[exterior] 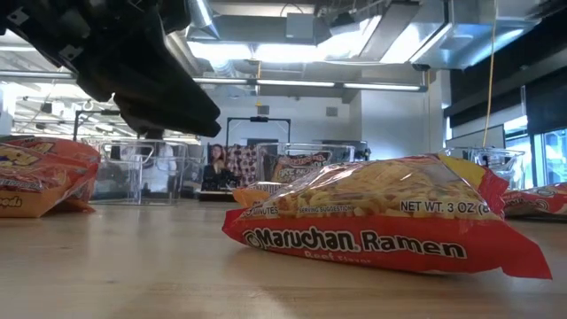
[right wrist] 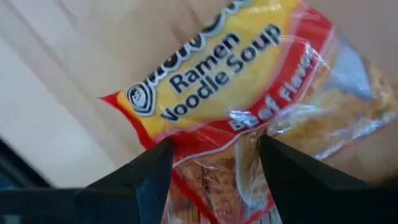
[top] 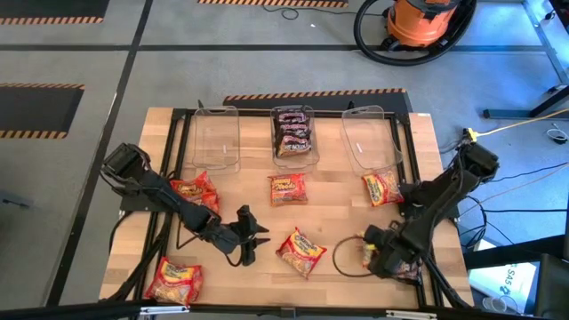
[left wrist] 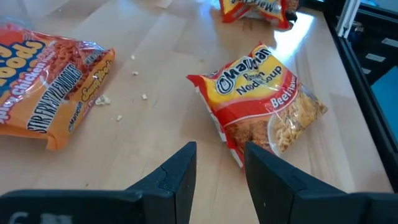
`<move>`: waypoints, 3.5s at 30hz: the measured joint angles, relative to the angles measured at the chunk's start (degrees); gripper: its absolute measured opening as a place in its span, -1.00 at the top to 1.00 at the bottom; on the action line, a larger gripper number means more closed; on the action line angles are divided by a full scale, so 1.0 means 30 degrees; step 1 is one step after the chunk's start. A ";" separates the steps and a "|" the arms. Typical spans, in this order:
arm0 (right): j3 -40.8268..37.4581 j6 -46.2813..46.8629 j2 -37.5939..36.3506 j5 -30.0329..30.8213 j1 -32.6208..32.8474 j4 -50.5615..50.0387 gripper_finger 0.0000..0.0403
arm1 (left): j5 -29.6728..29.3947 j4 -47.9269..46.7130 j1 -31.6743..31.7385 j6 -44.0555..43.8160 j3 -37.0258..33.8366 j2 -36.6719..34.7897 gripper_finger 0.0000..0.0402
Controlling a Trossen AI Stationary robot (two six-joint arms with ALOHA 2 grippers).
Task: Sort Maruchan noodles
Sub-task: Adjust the red noodle pack, then put the black noodle pack into the middle transparent bin
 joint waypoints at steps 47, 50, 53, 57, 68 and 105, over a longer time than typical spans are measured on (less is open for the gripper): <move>-0.1661 0.0916 -0.0176 -0.1236 0.1201 0.5001 -0.14 | 0.0007 0.1330 0.0007 0.0315 0.0381 -0.0029 0.39; -0.1649 -0.0032 0.0249 -0.0309 0.0775 0.5732 -0.14 | 0.0396 0.1350 0.0007 0.1598 0.1715 0.0419 0.39; -0.1559 -0.1163 0.1082 0.0103 0.0273 0.7238 -0.14 | 0.1099 0.0927 0.0043 0.2906 0.3594 0.1595 0.39; -0.1577 -0.2310 0.1719 0.1332 -0.0233 0.9386 -0.14 | 0.2061 0.0414 0.0295 0.4197 0.6554 0.3645 0.39; -0.0168 -0.2613 0.0623 0.3686 0.0905 0.8777 -0.14 | 0.4942 -0.0567 0.1573 0.4536 1.4090 0.9249 0.39; -0.4335 0.9678 0.2674 1.1945 0.5204 1.4025 -0.59 | 0.6768 -0.2057 0.3708 0.4714 1.6844 1.4280 0.40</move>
